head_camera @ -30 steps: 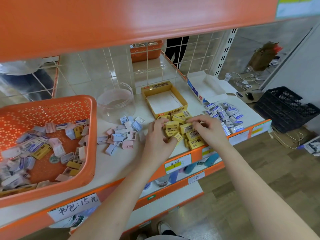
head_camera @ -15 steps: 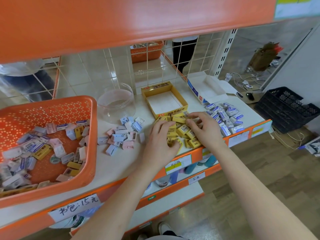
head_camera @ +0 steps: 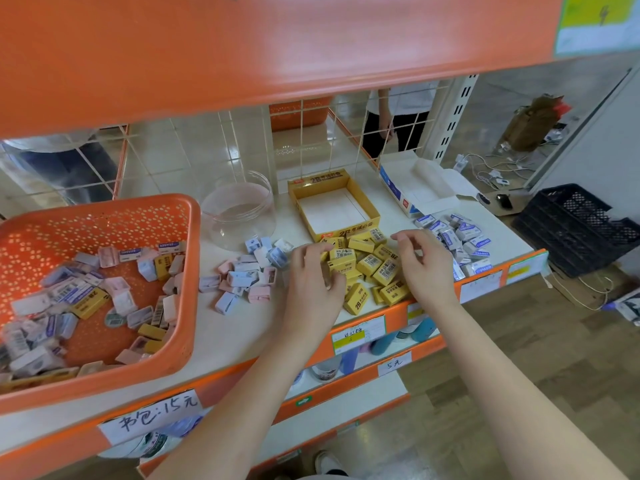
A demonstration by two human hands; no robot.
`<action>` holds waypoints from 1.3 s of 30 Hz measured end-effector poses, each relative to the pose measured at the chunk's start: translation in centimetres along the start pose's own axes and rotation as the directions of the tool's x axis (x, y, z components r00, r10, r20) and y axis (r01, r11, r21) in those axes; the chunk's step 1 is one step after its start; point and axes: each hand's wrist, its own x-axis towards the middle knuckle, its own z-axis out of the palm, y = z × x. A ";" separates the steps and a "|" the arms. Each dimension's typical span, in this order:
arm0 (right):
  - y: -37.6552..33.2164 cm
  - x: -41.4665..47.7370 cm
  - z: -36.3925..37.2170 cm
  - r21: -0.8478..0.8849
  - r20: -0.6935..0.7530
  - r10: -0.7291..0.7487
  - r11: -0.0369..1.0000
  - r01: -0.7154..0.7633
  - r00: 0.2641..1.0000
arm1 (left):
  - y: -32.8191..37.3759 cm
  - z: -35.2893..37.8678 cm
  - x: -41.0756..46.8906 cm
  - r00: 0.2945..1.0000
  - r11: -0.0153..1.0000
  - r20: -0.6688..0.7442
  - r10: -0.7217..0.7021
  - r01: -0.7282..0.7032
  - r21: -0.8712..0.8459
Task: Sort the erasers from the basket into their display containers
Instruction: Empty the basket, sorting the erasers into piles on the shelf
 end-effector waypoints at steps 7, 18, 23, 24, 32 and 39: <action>-0.4 0.3 -0.2 0.073 -0.007 0.077 0.994 -0.076 0.997 | -0.1 0.2 0.4 0.999 0.998 -0.017 -0.037 0.036 -0.055; -5.8 1.8 1.6 0.125 0.020 -0.195 0.974 0.191 0.981 | 1.3 -2.3 0.4 0.997 0.997 -0.038 -0.072 0.072 0.007; -10.9 2.4 5.5 0.215 0.159 -0.374 0.916 0.337 0.914 | 4.0 -7.9 0.1 0.995 1.000 -0.100 -0.007 0.005 -0.019; -11.8 2.4 6.5 0.232 0.190 -0.411 0.901 0.366 0.891 | 4.1 -9.3 0.1 0.991 1.000 -0.130 -0.005 0.003 -0.016; -19.4 0.7 12.8 0.377 0.356 -0.597 0.796 0.474 0.719 | 0.6 -21.2 -0.6 0.919 0.964 -0.384 -0.094 0.180 0.194; -24.6 -1.1 15.7 0.346 0.644 -0.609 0.772 0.534 0.463 | -5.0 -28.3 -2.7 0.928 0.831 -0.253 -0.272 0.359 0.425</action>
